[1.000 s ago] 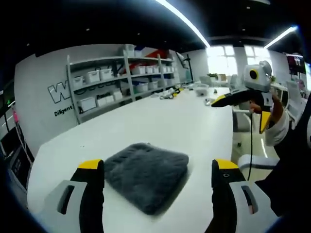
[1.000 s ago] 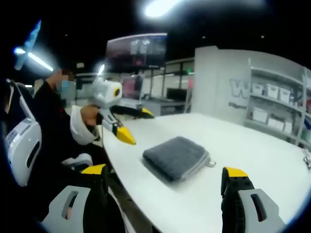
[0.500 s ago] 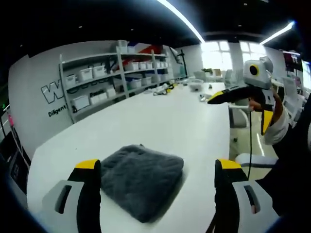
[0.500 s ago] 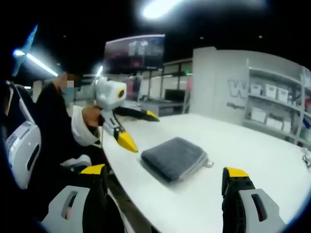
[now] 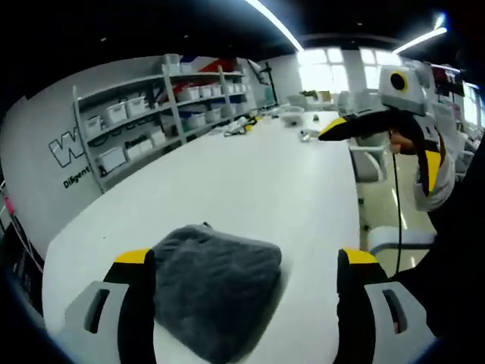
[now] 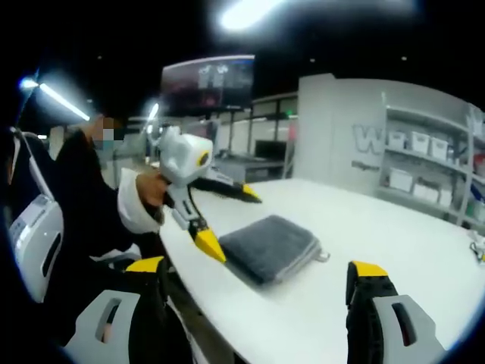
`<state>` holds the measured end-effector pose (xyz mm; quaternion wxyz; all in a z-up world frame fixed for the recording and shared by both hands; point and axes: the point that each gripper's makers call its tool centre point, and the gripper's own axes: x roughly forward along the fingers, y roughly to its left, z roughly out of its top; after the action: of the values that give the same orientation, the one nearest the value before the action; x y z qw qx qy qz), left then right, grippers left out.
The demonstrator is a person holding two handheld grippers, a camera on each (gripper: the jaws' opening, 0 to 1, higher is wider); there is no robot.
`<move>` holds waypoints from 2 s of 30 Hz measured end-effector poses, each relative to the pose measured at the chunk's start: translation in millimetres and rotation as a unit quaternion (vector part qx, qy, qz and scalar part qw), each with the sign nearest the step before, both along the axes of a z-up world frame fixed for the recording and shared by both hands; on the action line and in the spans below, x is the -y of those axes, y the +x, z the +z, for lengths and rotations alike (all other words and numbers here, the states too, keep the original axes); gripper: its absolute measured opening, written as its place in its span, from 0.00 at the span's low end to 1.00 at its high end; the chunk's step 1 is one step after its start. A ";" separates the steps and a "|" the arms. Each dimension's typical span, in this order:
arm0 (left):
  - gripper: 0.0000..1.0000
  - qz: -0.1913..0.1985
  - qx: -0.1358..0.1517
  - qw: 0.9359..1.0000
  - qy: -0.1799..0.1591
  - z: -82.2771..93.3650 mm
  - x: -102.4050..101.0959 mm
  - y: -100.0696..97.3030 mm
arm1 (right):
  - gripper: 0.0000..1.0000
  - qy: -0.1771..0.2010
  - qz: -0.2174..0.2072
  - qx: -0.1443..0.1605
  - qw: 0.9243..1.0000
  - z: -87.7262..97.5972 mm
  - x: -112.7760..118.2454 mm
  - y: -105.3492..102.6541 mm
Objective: Open the folded towel by lifting each exposed corner and separating the folded layers until the towel lies flat within the target outline without major curled edges
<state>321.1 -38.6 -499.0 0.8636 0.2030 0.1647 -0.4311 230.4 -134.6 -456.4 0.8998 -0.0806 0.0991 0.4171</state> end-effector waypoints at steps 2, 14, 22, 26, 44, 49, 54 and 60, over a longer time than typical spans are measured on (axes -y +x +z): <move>0.98 0.001 0.002 1.000 0.007 -2.1 -0.3 1.5 | 0.99 0.001 0.000 0.001 1.000 0.7 0.8 0.1; 0.88 -0.008 0.010 1.000 0.022 -11.7 12.2 4.0 | 0.99 0.000 -0.001 0.004 1.000 2.0 0.4 -0.5; 0.86 0.000 0.006 1.000 0.028 -21.5 14.5 7.8 | 0.99 -0.001 -0.001 0.001 1.000 -0.3 1.2 1.0; 0.84 -0.004 0.012 0.999 0.032 -24.7 20.0 8.2 | 0.99 0.000 0.000 0.000 1.000 -0.6 1.1 0.7; 0.73 -0.027 0.079 0.994 0.064 -32.9 34.7 7.7 | 0.99 0.001 0.002 -0.001 1.000 -1.5 0.0 1.3; 0.69 -0.034 0.088 0.993 0.070 -37.9 38.4 5.8 | 0.99 -0.001 0.004 -0.001 1.000 -2.6 -1.2 1.0; 0.65 -0.037 0.090 0.993 0.070 -41.4 42.1 5.2 | 0.99 -0.002 0.004 -0.002 1.000 -3.4 -1.2 1.2; 0.56 -0.038 0.092 0.992 0.079 -47.8 44.3 4.6 | 0.99 -0.001 0.004 -0.002 1.000 -3.8 -0.7 1.9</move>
<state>325.7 -82.9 -546.7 0.8395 0.3152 0.1103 -0.4286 232.2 -133.9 -460.2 0.8978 -0.0810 0.1012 0.4209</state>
